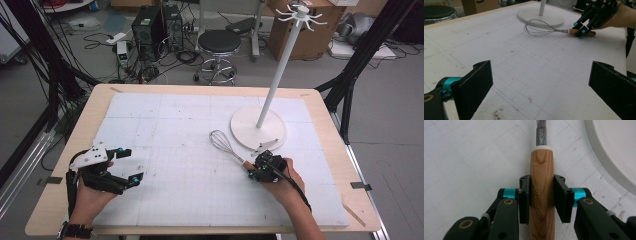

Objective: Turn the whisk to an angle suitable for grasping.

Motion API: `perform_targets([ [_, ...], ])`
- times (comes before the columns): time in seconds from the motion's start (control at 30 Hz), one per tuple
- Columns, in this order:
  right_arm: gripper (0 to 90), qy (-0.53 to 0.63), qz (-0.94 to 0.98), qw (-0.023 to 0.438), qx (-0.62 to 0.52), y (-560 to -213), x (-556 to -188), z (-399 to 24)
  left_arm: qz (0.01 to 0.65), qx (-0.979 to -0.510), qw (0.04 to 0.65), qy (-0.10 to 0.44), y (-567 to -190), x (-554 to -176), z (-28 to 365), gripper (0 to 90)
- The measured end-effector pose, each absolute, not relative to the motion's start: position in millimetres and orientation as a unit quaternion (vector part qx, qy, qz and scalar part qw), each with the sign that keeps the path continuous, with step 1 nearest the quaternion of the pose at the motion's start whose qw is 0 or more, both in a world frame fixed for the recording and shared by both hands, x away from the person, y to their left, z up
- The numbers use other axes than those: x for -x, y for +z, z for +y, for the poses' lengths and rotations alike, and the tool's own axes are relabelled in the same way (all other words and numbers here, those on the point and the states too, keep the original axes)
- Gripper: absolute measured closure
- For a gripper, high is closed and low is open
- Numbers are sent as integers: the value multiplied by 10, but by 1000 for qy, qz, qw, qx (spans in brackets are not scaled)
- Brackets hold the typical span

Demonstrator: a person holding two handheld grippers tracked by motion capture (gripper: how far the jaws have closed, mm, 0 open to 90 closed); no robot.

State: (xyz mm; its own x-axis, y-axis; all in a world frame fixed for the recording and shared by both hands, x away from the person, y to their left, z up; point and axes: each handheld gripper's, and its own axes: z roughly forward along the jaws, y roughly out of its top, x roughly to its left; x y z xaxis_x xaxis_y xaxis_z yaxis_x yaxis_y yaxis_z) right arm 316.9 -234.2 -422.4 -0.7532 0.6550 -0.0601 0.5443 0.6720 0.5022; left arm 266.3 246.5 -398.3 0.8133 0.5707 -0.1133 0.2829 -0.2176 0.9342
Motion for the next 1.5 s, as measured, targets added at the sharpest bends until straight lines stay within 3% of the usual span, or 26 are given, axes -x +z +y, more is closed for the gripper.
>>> perform_targets([
  [0.7,702,259,908,86,-317,-4208,-3181,-2351,268,-770,566,121,-3978,-2705,2431,98],
  [0.97,643,253,909,100,-315,-4234,-3251,-2234,268,-770,566,123,-3970,-2692,2434,98],
  [1.1,707,250,911,88,-316,-4238,-3300,-2171,270,-769,566,125,-3974,-2684,2460,98],
  [1.5,711,276,917,59,-282,-4229,-3279,-2069,272,-766,568,128,-3953,-2660,2492,99],
])
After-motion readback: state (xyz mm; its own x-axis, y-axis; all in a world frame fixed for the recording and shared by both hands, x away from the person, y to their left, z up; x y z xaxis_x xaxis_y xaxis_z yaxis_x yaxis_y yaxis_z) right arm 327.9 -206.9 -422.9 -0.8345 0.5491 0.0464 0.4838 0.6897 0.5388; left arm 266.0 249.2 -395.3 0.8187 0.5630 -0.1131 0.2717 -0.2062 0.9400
